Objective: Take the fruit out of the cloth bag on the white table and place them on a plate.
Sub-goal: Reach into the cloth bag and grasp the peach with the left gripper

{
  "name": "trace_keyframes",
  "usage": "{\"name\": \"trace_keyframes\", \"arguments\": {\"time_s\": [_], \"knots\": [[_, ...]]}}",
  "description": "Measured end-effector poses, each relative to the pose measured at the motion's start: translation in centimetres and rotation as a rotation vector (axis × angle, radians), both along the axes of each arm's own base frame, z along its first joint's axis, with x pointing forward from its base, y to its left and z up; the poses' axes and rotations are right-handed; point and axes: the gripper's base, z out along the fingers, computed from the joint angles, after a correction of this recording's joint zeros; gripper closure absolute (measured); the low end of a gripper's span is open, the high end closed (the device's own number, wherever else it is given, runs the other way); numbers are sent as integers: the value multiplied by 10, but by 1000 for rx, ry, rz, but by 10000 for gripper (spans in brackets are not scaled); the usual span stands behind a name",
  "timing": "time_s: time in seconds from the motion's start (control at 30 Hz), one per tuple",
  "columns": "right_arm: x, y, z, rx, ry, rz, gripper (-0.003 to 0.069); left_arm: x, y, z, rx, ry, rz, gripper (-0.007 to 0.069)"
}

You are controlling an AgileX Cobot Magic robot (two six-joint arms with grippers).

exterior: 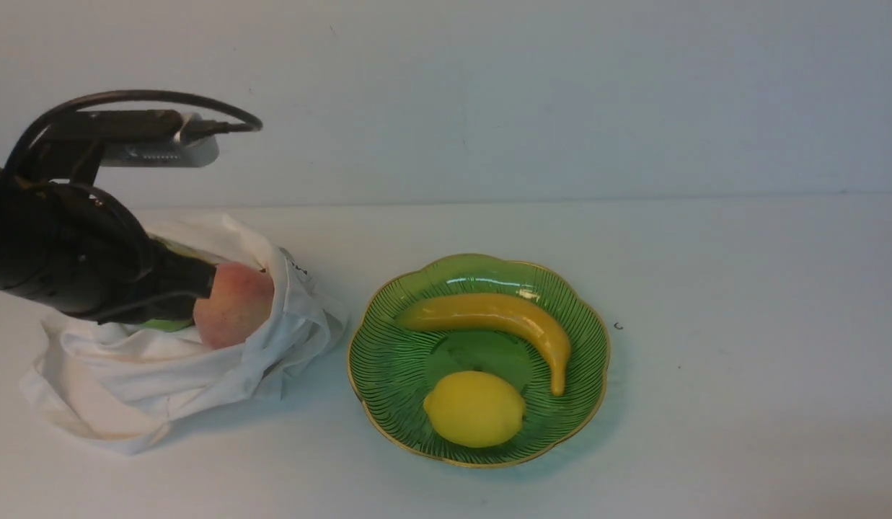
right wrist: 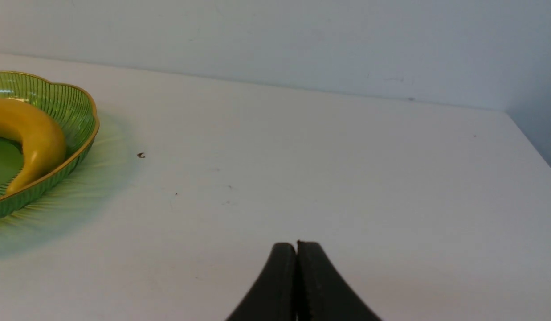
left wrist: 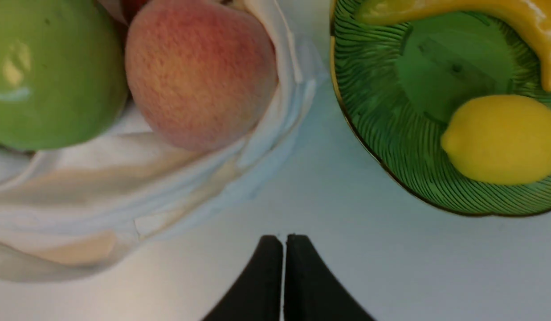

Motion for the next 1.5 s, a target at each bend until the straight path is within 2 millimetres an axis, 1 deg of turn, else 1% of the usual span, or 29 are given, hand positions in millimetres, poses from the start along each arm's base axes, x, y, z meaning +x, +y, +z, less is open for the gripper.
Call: {"name": "trace_keyframes", "arguments": {"time_s": [0.1,0.2,0.3,0.33,0.4,0.43,0.5,0.6,0.67,0.83,1.07,1.27,1.43,1.5], "knots": [[0,0,0,0,0,0,671,13,1,-9,8,-17,15,609],[0,0,0,0,0,0,671,24,1,-16,12,-50,33,541],[0,0,0,0,0,0,671,32,2,-19,14,-88,48,424],[0,0,0,0,0,0,671,35,2,-21,15,-106,56,367],[0,0,0,0,0,0,671,39,3,-23,17,-120,62,300],[0,0,0,0,0,0,671,42,3,-26,19,-126,66,246],[0,0,0,0,0,0,671,46,3,-32,21,-117,67,180],[0,0,0,0,0,0,671,53,3,-43,25,-91,69,110],[0,0,0,0,0,0,671,55,2,-48,20,-74,71,96],[0,0,0,0,0,0,671,58,1,-55,3,-53,80,93],[0,0,0,0,0,0,671,59,-5,-60,-13,-39,64,93],[0,0,0,0,0,0,671,61,-6,-59,-6,-67,57,81],[0,0,0,0,0,0,671,63,-6,-58,-5,-85,60,3],[0,0,0,0,0,0,671,64,-6,-61,-5,-76,61,-24]]}}
